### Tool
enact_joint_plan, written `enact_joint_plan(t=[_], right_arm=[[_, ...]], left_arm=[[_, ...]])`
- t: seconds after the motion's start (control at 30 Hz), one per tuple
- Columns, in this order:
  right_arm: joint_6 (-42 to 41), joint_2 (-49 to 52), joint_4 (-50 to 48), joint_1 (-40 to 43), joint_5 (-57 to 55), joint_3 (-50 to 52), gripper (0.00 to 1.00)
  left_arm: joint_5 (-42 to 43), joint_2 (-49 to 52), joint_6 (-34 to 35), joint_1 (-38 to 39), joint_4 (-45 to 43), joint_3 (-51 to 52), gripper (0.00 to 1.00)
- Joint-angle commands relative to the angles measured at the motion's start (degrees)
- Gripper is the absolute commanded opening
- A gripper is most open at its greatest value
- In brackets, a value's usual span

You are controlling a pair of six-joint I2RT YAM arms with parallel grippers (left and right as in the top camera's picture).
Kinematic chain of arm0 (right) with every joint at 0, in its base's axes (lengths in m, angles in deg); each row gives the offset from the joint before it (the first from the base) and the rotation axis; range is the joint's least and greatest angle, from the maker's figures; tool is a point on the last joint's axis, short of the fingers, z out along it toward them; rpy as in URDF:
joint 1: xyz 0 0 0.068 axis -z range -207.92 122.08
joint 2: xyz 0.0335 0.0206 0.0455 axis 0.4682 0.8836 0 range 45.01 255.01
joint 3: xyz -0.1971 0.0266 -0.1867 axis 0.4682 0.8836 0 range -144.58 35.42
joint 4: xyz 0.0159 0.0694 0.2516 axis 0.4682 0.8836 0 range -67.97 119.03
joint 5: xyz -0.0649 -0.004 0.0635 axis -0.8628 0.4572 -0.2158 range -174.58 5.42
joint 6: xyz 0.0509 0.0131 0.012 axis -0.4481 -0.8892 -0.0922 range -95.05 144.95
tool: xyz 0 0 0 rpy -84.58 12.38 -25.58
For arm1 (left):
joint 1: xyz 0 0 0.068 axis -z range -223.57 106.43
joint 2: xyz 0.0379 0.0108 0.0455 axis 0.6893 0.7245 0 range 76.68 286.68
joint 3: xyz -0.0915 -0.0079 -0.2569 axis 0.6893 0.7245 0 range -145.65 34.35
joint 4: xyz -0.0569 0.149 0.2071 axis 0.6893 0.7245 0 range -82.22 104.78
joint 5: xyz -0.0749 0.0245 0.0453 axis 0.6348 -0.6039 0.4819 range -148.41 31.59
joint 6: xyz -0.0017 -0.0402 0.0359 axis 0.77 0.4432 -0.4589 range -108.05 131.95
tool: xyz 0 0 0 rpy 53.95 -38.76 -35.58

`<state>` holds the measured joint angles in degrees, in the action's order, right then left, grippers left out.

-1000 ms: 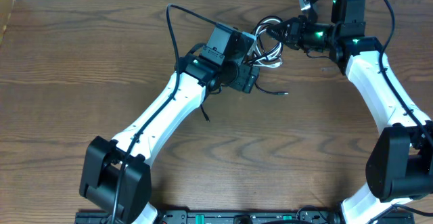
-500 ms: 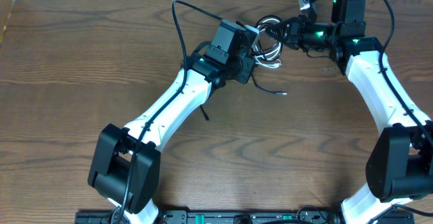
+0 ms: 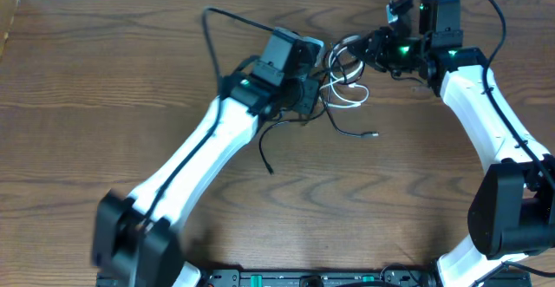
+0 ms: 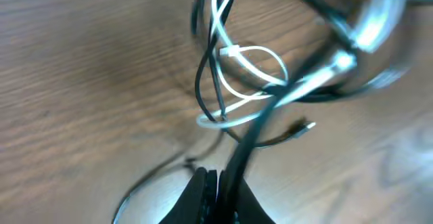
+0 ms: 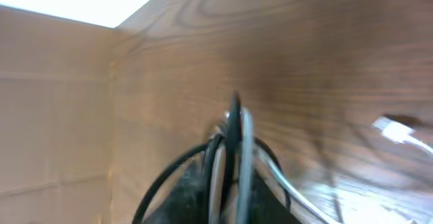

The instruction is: Untangle cables

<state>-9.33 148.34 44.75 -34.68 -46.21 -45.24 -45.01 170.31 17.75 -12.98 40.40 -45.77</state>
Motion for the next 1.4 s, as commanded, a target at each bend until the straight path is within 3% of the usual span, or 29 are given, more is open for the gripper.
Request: enact_joint_plan(t=[0.0,0.27,0.4,0.57,0.77,0.9,1.07,1.2,1.37], right_arm=[[1.79,-1.09,0.04,-0.37,-5.03,-0.63,0.31],[1.88,-1.09,0.0,-1.57,-4.5,-0.63,0.31],[4.44,-1.09,0.31,-1.97,-0.72,-0.63,0.37],[6.73,-1.09,2.91,-2.8,1.81,-0.63,0.38],[15.23,-1.09,2.38,-5.73,9.46,-0.63,0.37],[23.1,-1.09,-0.44,-8.72,15.34,-0.63,0.41],[23.02,-0.76,0.11,-12.59,8.87,-0.63,0.43],[15.76,1.14,2.05,-15.96,-4.5,-0.63,0.42],[9.49,5.22,1.2,-18.16,-9.77,-0.63,0.35]], left_arm=[[0.09,-5.97,1.84,-0.02,2.8,-0.04,0.08],[1.09,-9.49,1.79,-0.02,7.87,-0.02,0.08],[0.87,-9.18,1.81,-0.31,6.91,-0.02,0.07],[0.85,-9.18,3.52,-2.73,4.74,-0.02,0.07],[0.94,-9.18,11.37,-8.17,4.42,-0.02,0.07],[0.94,-9.18,12.59,-8.83,4.42,-0.02,0.07],[1.14,-9.18,12.79,-8.83,4.37,-0.02,0.07],[1.14,-9.2,12.79,-8.83,3.93,-0.04,0.07],[1.16,-9.2,14.08,-8.83,3.48,-0.04,0.08]])
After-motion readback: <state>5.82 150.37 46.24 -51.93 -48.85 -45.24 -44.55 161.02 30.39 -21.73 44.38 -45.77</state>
